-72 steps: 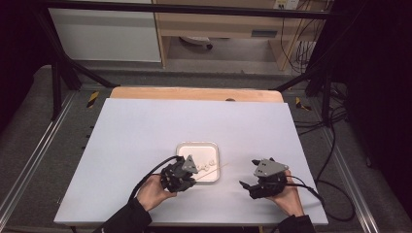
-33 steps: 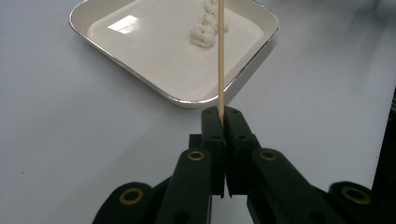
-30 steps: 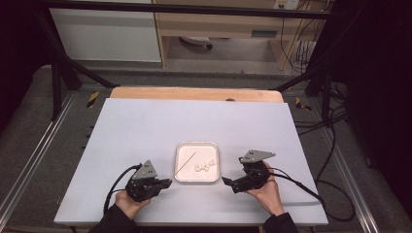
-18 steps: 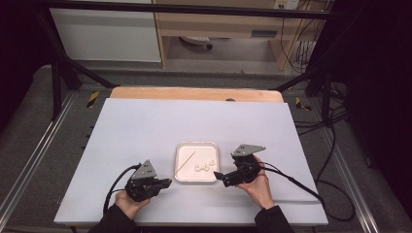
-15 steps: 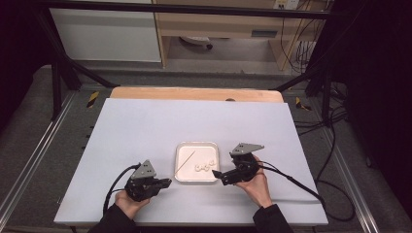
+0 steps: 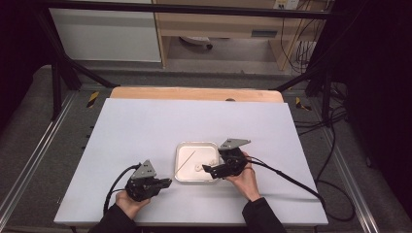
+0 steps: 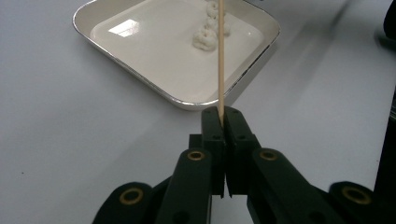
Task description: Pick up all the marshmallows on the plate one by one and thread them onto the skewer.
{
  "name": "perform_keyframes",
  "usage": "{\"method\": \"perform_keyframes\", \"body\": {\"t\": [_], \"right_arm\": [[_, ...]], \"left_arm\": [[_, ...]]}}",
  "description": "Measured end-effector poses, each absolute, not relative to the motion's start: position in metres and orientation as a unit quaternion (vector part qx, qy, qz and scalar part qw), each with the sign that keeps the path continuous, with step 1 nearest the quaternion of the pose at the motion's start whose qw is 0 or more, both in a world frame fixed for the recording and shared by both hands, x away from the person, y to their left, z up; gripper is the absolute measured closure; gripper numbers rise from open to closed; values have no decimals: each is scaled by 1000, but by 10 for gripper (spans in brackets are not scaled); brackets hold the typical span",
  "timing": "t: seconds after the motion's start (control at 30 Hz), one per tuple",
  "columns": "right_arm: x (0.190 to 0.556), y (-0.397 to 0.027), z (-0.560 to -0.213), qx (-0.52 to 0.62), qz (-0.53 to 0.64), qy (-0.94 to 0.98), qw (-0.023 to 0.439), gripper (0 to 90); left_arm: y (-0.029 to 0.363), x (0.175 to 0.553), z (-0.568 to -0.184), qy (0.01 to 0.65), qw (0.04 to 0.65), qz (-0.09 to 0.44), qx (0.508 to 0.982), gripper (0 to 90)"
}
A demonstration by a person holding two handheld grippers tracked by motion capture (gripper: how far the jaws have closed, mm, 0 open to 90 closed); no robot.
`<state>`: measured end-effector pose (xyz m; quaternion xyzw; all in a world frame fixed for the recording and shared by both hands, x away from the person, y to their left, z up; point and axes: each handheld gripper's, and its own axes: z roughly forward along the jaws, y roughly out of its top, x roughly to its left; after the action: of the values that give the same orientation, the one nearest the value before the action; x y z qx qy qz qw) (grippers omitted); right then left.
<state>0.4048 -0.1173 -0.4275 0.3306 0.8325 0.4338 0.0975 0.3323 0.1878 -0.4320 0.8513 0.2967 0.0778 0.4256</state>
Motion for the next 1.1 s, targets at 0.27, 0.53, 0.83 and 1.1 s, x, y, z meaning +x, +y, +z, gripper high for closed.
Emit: {"method": "perform_keyframes", "body": {"t": [0.27,0.53,0.83,1.1], "right_arm": [[411,-110,-438,306,430,844,89,340],[410,-102,-446,277,403,867,93,515],[411,-100,-452,269,395,874,91,633],[409,-101,-451,276,393,872,94,705]], "left_arm": [[186,332,-433,297,426,75,851,881],[185,331,-433,295,425,74,853,881],[184,331,-434,293,423,73,855,881],[182,330,-435,291,423,72,855,881]]}}
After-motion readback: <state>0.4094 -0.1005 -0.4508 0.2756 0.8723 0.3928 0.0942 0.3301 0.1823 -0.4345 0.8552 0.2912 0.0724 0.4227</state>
